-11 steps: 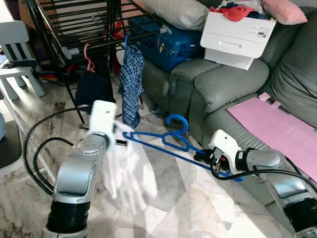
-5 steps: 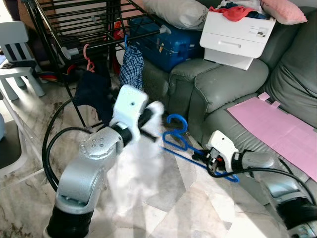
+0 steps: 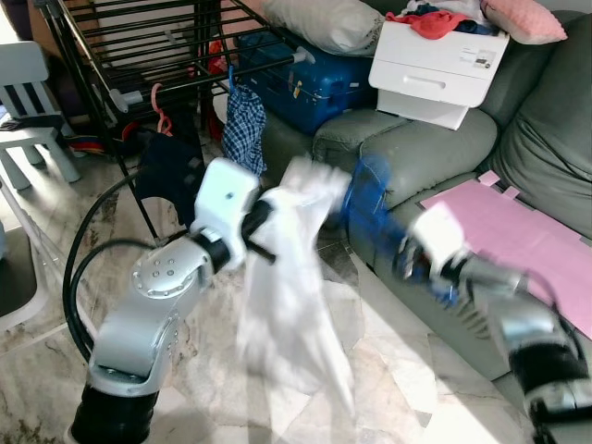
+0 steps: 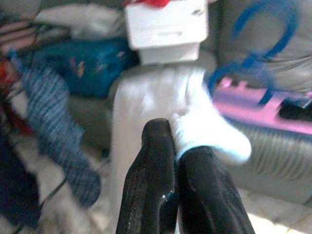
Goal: Hang hanger
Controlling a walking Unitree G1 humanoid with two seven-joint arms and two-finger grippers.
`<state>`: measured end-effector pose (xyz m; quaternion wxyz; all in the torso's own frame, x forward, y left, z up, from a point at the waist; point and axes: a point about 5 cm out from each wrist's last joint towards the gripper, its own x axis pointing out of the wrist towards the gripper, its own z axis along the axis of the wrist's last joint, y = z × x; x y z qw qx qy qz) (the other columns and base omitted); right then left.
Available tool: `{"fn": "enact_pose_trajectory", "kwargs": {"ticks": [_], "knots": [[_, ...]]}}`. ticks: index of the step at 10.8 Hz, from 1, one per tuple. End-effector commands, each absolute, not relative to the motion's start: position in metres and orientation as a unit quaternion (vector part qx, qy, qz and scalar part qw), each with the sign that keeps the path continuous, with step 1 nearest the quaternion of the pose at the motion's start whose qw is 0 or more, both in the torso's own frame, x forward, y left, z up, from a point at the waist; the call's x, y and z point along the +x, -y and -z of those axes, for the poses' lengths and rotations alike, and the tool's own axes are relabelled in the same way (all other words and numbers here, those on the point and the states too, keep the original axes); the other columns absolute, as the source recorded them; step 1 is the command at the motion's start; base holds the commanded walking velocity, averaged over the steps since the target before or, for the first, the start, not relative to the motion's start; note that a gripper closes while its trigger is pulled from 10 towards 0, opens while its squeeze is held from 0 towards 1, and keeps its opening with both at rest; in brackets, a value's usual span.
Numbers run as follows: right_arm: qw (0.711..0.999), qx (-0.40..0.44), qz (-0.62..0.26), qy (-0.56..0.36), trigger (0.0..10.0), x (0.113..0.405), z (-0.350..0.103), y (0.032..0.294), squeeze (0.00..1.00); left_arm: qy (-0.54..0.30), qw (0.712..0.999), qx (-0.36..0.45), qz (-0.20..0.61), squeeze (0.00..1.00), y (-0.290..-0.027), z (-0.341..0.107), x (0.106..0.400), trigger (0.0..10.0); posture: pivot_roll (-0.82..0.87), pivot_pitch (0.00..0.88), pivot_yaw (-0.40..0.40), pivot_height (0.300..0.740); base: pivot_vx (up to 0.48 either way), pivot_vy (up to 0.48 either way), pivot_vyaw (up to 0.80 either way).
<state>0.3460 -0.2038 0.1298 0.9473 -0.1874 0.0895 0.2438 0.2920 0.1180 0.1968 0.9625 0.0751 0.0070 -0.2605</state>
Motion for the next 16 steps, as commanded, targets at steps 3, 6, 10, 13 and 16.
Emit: {"fn": "enact_pose_trajectory", "kwargs": {"ticks": [3,6,10,13,16], "knots": [[0.964,-0.127,-0.229,-0.043,10.0,0.353,-0.148,0.201,0.00,-0.027,0.965,0.096,0.242,0.00,-0.122,-0.174,0.292,10.0,-0.06,0.000,-0.001,0.740,0.000,0.000,0.00],[0.947,-0.122,-0.290,-0.058,10.0,0.348,-0.146,0.188,0.00,-0.024,0.963,0.105,0.246,0.00,-0.111,-0.167,0.293,10.0,-0.07,0.000,-0.006,0.740,0.000,0.000,0.00],[0.918,-0.143,-0.355,-0.102,10.0,0.329,-0.129,0.188,0.00,0.008,0.975,0.117,0.187,0.00,-0.125,-0.178,0.308,10.0,-0.08,0.000,-0.004,0.740,0.000,0.000,0.00],[0.900,-0.156,-0.389,-0.118,10.0,0.320,-0.129,0.193,0.00,0.025,0.963,0.185,0.195,0.00,-0.130,-0.180,0.314,10.0,-0.08,0.000,-0.004,0.740,0.000,0.000,0.00],[0.853,-0.167,-0.476,-0.134,10.0,0.302,-0.161,0.210,0.00,-0.039,0.961,0.210,0.173,0.00,-0.144,-0.158,0.322,10.0,-0.08,0.000,0.004,0.740,0.000,0.000,0.00]]}}
